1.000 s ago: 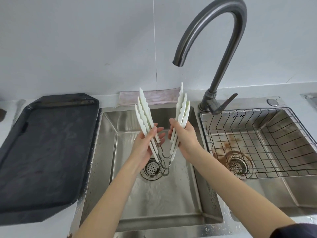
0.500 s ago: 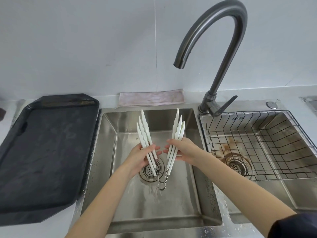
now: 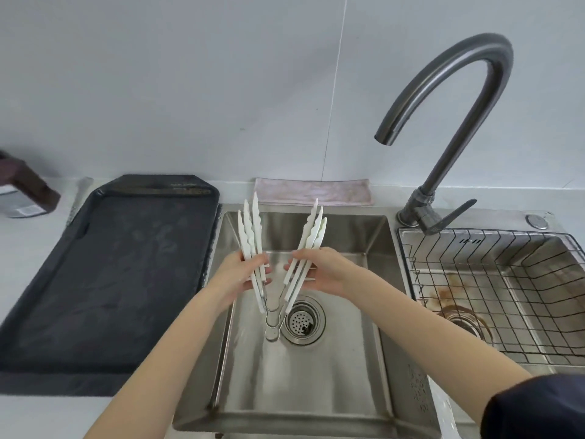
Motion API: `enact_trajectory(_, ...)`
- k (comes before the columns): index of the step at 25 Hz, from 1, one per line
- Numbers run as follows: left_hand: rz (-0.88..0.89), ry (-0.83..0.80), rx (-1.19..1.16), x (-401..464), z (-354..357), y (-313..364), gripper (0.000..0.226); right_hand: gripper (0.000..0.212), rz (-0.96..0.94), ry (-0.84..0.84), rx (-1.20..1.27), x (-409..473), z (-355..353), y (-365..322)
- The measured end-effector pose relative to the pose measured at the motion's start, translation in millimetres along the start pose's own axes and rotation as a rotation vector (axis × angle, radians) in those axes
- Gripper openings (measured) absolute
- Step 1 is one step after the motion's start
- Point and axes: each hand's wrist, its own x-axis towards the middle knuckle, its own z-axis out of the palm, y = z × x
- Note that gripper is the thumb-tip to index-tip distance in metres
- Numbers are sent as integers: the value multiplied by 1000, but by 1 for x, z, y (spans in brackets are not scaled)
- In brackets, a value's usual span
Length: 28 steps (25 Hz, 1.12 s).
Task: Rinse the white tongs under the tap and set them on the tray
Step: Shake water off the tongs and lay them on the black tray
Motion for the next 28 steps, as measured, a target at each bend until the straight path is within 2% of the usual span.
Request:
enact_trajectory(4,53,48,63,1,-56,12,8,9,17,-56,-52,22,53,-8)
enact_trajectory(8,76,117,58,10,-108,16,15,12,64,-89,-52,46,106,-14)
enact_trajectory(11,56,188,62,17,-140,14,18,14,115,-126,-56,64,139,-13)
enact_trajectory(15,-3,268,199,33,-174,4,24,7,166,-116,-132,92,171,-1)
enact_trajectory(16,-13,286,238,38,-181,1,27,22,162,-93,-162,98,178,1)
enact_trajectory(18,-22,312,315,46,-189,-4,29,50,117,-42,-267,106,188,4)
enact_trajectory(19,-21,323,356,48,-190,-5,27,55,91,-26,-337,109,192,6)
enact_trajectory(23,2,388,561,54,-188,-5,22,59,67,15,-577,109,203,1)
enact_trajectory(26,-15,443,610,58,-194,-6,38,54,108,3,-799,105,206,-8)
enact_trajectory(28,-25,449,639,60,-198,-10,43,42,118,-26,-901,102,205,-14)
